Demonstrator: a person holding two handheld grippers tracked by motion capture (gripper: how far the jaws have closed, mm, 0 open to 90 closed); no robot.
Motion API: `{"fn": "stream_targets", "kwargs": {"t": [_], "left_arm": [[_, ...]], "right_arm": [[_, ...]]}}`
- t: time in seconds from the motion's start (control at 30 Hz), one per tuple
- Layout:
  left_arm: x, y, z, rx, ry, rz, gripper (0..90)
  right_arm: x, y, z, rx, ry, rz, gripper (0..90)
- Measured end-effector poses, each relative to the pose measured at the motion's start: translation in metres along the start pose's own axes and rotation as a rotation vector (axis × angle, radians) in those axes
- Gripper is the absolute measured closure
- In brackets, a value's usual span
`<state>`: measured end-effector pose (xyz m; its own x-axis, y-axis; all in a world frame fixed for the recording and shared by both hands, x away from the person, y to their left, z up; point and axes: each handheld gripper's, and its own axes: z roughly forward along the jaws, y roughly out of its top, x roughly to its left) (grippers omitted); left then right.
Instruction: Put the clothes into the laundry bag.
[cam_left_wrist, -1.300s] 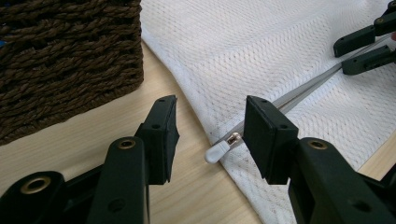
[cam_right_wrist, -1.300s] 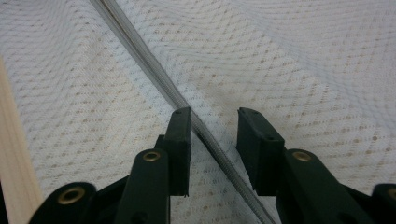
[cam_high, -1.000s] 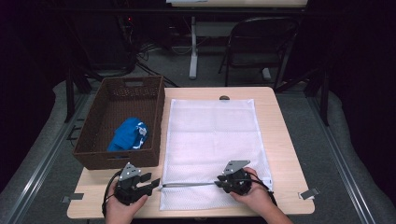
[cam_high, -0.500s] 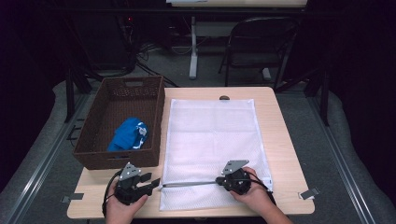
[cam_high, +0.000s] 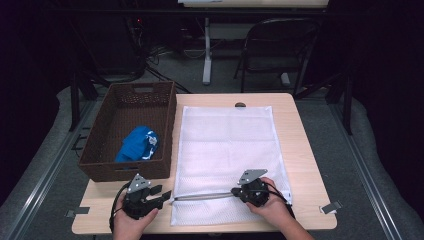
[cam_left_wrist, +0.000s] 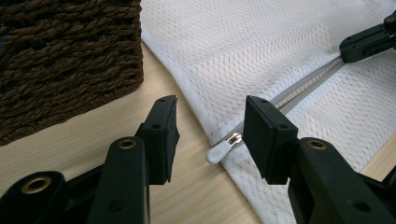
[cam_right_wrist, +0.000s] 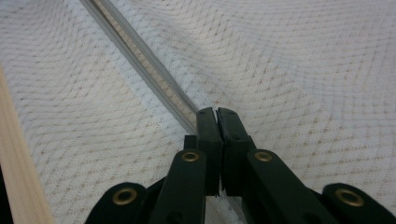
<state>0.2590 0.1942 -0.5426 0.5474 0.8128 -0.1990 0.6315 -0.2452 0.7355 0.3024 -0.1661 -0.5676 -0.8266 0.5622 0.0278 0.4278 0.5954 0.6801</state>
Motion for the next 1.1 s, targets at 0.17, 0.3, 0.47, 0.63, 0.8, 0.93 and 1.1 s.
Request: {"fn": "stream_targets", "kwargs": {"t": [0.17,0.3,0.47,0.63,0.8,0.93,1.1], "left_arm": [[0.000,0.000,0.000,-0.004,0.000,-0.002,55.2],[0.000,0.000,0.000,-0.002,0.000,-0.003,55.3],[0.000,0.000,0.000,-0.003,0.000,-0.003,55.3],[0.000,0.000,-0.001,-0.007,-0.003,-0.003,55.5],[0.000,0.000,0.000,-0.006,-0.005,-0.006,55.5],[0.000,0.000,0.001,-0.008,-0.004,-0.006,55.5],[0.000,0.000,0.001,0.002,-0.008,-0.009,55.4]], "right_arm": [[-0.002,0.003,-0.004,-0.012,0.000,0.008,88.7],[-0.004,0.005,-0.005,-0.017,0.002,0.017,88.7],[-0.004,0.010,-0.007,-0.018,-0.011,0.009,88.8],[-0.003,0.017,-0.009,-0.021,-0.014,-0.003,88.8],[-0.006,0.023,-0.013,-0.021,-0.018,-0.009,88.8],[-0.008,0.030,-0.018,-0.029,-0.020,-0.013,88.8],[-0.011,0.039,-0.024,-0.063,-0.034,-0.014,88.8]]}}
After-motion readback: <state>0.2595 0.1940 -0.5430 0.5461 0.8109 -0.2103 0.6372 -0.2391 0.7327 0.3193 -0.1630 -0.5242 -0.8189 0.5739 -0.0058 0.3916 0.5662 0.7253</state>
